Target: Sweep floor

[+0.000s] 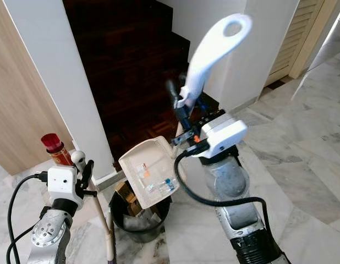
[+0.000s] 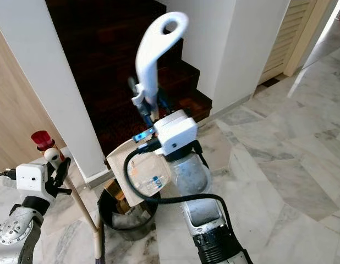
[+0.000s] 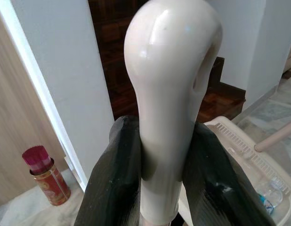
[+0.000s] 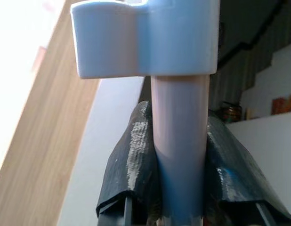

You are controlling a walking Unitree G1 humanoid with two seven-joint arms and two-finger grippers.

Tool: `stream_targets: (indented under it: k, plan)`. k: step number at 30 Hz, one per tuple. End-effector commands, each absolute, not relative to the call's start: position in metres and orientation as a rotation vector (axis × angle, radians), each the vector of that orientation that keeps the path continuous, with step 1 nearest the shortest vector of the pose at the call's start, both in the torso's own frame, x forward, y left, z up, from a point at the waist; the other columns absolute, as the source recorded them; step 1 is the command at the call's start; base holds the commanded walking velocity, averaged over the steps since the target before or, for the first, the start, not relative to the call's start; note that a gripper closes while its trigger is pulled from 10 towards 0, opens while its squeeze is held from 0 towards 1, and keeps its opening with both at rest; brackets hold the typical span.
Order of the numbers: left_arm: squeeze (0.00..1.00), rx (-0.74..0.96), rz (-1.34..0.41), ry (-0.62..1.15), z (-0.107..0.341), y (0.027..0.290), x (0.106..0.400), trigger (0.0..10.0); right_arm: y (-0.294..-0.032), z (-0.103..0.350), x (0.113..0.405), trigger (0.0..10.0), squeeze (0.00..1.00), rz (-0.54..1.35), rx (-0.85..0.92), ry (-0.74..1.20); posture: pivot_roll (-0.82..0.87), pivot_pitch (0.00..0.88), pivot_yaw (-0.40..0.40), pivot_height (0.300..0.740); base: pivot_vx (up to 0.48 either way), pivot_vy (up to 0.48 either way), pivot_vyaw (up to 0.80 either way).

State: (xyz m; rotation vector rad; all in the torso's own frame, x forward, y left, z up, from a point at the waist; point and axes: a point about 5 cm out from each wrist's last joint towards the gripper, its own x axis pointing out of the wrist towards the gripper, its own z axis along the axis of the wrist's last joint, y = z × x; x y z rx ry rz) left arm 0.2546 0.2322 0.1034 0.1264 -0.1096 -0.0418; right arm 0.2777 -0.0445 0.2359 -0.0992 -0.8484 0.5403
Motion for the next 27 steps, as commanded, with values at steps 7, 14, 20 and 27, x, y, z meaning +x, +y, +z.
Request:
stream_targets:
  k: [7,14,20,27]
  plan:
    - [0.00,0.150,-0.049,-0.161,0.113,0.230,0.258,10.0,-0.037,0.260,0.257,10.0,0.00,0.575,-0.162,-1.053,0.09,0.050,-0.005,0.740,0.000,0.000,0.00]
    - [0.00,0.153,-0.053,-0.161,0.112,0.229,0.258,10.0,-0.029,0.258,0.249,10.0,0.00,0.611,-0.215,-1.090,0.09,0.053,-0.005,0.740,0.000,0.000,0.00]
    - [0.00,0.153,-0.055,-0.160,0.112,0.229,0.258,10.0,-0.025,0.258,0.245,10.0,0.00,0.618,-0.213,-1.104,0.09,0.053,-0.005,0.740,0.000,0.000,0.00]
    - [0.00,0.154,-0.054,-0.161,0.112,0.229,0.258,10.0,-0.023,0.260,0.241,10.0,0.00,0.614,-0.223,-1.130,0.09,0.056,-0.006,0.740,0.000,0.000,0.00]
